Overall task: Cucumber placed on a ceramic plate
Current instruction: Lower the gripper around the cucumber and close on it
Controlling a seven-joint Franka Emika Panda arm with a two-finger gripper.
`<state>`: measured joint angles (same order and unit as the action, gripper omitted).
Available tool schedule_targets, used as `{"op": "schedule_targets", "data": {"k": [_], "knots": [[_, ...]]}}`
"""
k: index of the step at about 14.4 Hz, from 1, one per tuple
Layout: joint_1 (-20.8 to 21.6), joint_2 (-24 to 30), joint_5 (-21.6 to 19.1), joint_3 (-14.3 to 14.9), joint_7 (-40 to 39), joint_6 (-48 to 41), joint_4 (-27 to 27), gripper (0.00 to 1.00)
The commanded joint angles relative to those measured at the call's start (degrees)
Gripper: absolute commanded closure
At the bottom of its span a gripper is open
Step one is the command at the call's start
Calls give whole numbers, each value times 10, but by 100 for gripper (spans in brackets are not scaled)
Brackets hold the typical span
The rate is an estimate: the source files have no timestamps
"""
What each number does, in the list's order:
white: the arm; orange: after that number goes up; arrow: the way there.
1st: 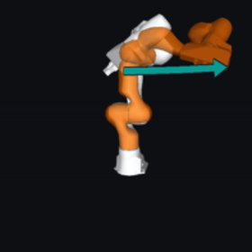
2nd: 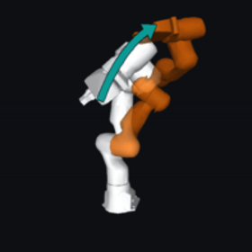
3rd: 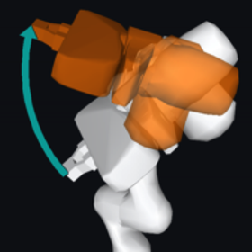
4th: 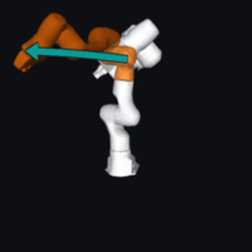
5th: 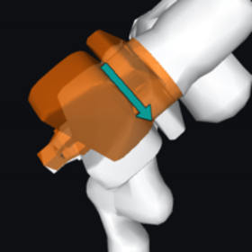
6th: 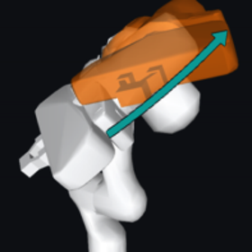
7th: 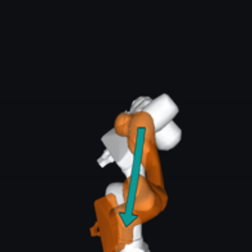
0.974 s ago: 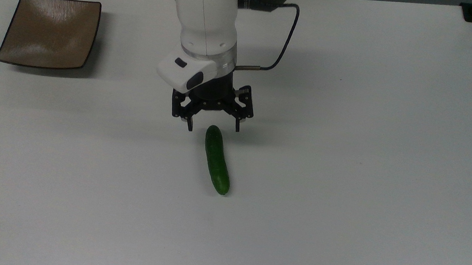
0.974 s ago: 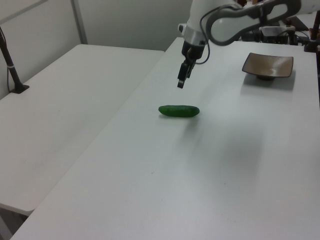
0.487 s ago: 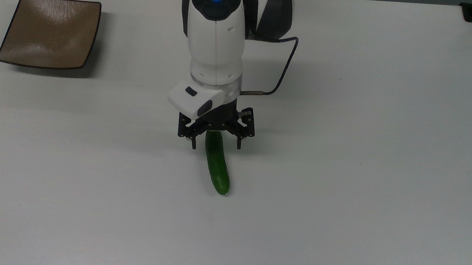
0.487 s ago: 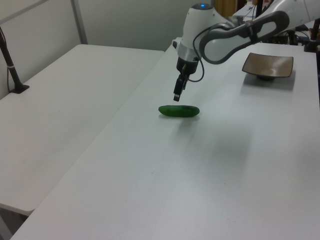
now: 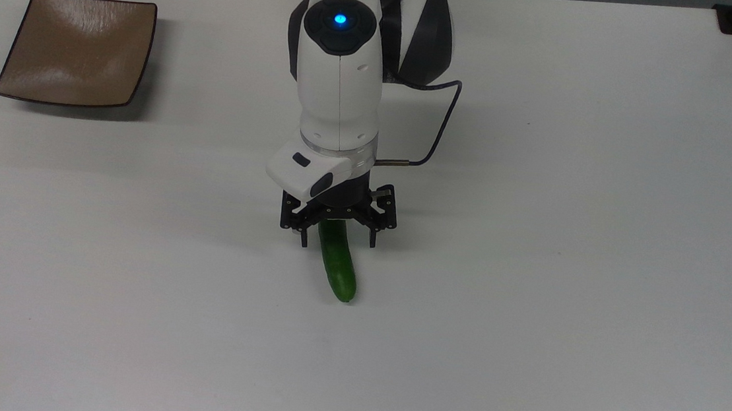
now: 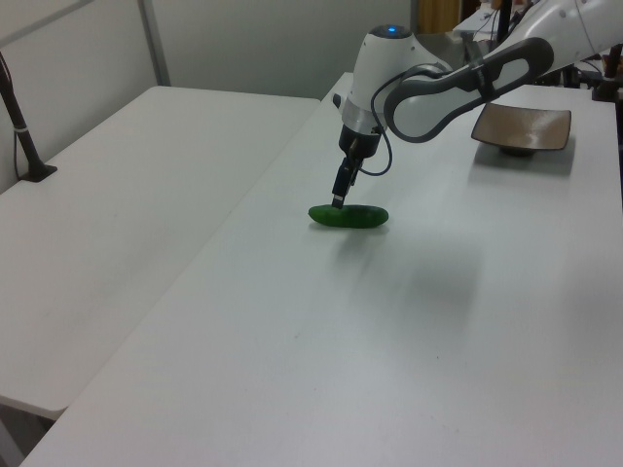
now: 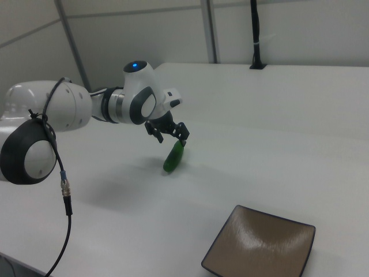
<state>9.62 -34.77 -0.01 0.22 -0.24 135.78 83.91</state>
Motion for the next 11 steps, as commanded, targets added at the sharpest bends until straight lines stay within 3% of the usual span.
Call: {"op": "schedule_targets", "data": {"k": [1,7,8,9,11], "knots": [[7,-25,27,1,19,21,-9,0],[14,-38,63,1,19,21,-8,0],[14,-44,67,1,19,21,-8,7],[14,-44,75,1,18,21,-7,20],[14,-44,76,0,18,21,-5,56]]}}
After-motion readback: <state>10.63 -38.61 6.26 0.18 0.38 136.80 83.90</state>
